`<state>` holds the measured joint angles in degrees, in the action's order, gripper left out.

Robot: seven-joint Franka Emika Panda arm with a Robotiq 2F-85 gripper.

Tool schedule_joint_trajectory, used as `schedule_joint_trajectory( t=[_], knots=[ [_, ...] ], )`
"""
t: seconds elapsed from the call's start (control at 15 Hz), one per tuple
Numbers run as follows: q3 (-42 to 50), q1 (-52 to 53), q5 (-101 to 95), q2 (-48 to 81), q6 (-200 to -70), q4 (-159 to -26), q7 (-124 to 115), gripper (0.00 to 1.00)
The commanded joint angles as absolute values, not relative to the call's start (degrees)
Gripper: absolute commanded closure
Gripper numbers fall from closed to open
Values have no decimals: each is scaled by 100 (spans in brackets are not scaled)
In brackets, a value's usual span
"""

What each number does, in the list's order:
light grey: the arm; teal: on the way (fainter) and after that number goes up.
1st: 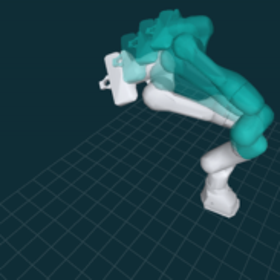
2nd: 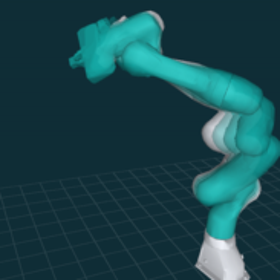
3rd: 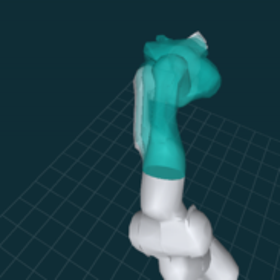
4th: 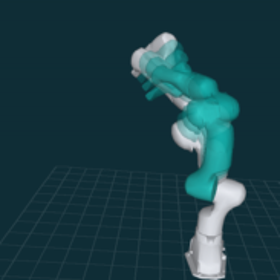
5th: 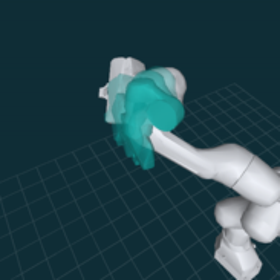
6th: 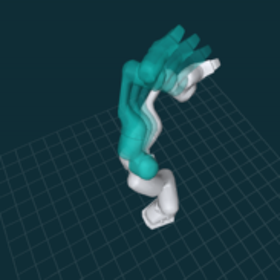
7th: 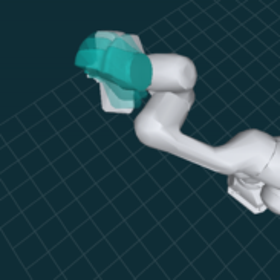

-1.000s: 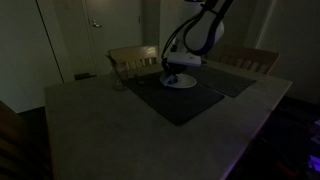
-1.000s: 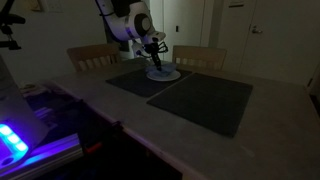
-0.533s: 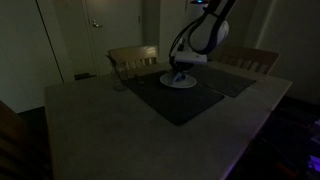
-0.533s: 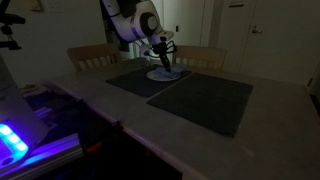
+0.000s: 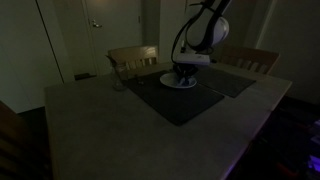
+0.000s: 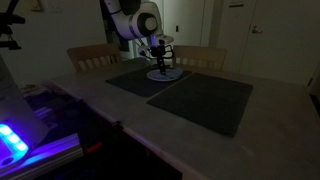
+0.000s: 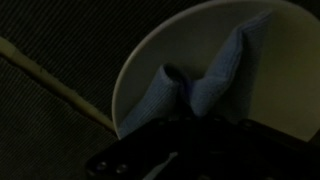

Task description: Use the cloth to wipe the plate

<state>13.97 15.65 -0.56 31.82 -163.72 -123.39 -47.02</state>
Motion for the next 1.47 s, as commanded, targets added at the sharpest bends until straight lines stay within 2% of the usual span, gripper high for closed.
schedule_joint_trajectory(
  t=[0.0, 0.4, 0.93, 1.4],
  knots=[
    [879, 1187, 320, 2921, -16012, -12516, -4384, 98],
    [-2, 675, 1268, 2990, -16316, -12478, -3848, 98],
    [158, 781, 1331, 3188, -17630, -12484, -3695, 98],
    [998, 1154, 1244, 3181, -17862, -12744, -3819, 98]
  ],
)
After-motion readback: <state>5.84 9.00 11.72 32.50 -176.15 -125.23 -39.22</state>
